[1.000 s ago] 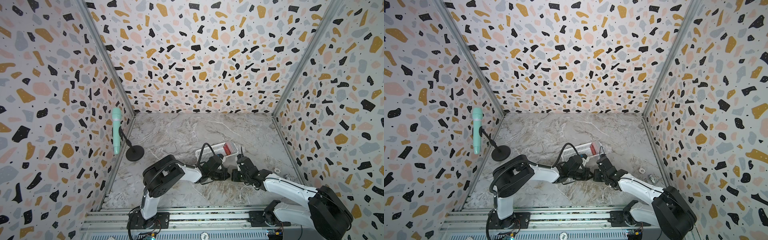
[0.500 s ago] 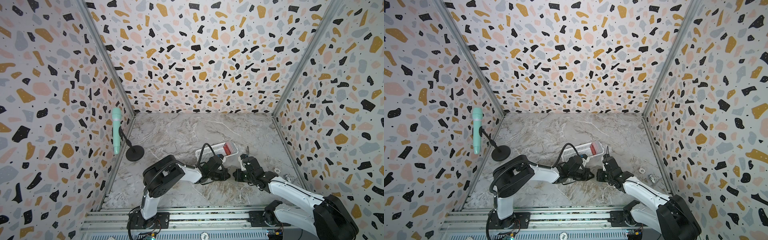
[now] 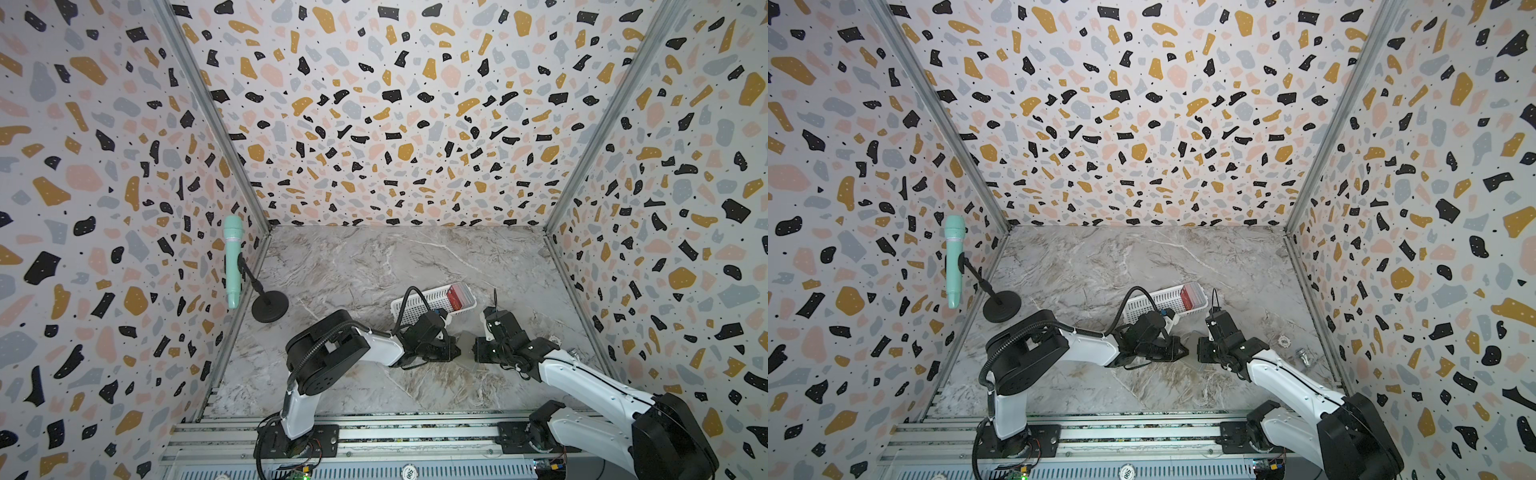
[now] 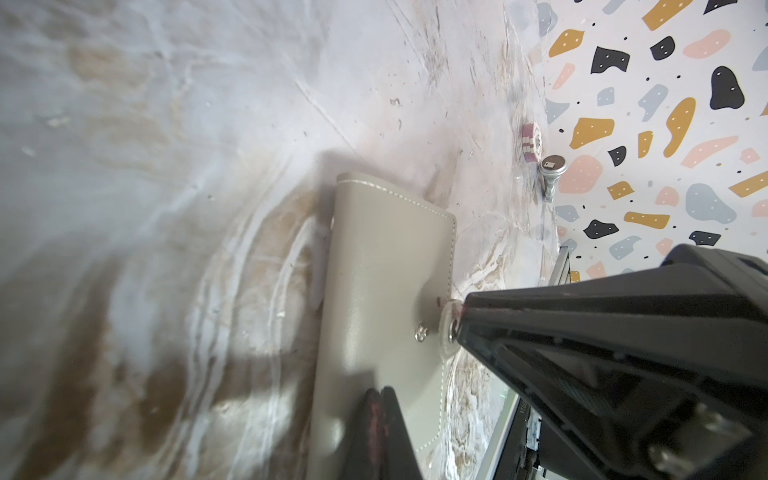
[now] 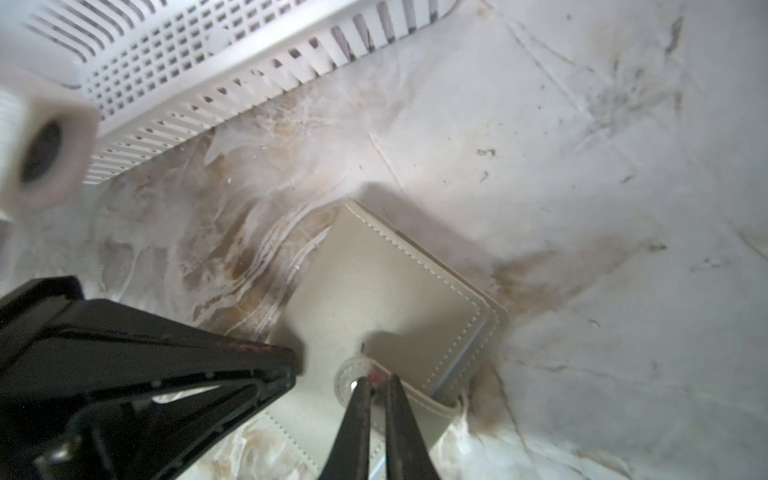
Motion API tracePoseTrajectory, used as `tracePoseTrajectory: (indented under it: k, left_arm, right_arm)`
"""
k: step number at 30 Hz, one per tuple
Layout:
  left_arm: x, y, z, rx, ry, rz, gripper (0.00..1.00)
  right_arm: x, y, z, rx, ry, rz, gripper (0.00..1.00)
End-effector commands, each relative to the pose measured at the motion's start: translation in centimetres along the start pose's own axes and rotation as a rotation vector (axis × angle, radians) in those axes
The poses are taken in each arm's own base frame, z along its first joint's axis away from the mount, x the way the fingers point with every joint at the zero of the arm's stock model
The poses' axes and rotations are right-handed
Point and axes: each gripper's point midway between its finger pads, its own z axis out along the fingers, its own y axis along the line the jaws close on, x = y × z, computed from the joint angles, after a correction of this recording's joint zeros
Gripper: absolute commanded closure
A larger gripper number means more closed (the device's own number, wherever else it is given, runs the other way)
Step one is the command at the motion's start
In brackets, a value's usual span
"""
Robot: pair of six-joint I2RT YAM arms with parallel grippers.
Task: Insert credit cards into a card holder
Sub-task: Close the button on the card holder.
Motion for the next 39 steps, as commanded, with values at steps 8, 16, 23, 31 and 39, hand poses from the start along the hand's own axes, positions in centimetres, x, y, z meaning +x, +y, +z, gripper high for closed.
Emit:
tracePoseTrajectory:
  k: [8, 16, 23, 31, 39]
  left_arm:
    - [2.5, 3.2, 0.8, -0.099, 0.071, -0.032, 1.0]
    - [2.5, 3.2, 0.8, -0.098, 0.072, -0.031, 1.0]
    - [2.4, 3.1, 0.8, -0.096, 0.071, -0.031, 1.0]
    - [2.4, 2.9, 0.9, -0.092, 0.074, -0.026, 1.0]
    - [2.5, 3.1, 0.9, -0.092, 0.074, -0.028, 1.0]
  right_arm:
    - [-1.0, 1.4, -0.5, -0.042, 0.0, -0.052, 0.88]
    - [-0.6, 1.7, 0.2, -0.019, 0.027, -0.082, 0.87]
    - [-0.6, 1.5, 0.6, 0.028, 0.043, -0.103, 0.87]
    - [-0.3, 1.1, 0.9, 0.066, 0.072, -0.119, 0.89]
    - [0.9, 0.6, 1.3, 0.131, 0.136, -0.152, 0.89]
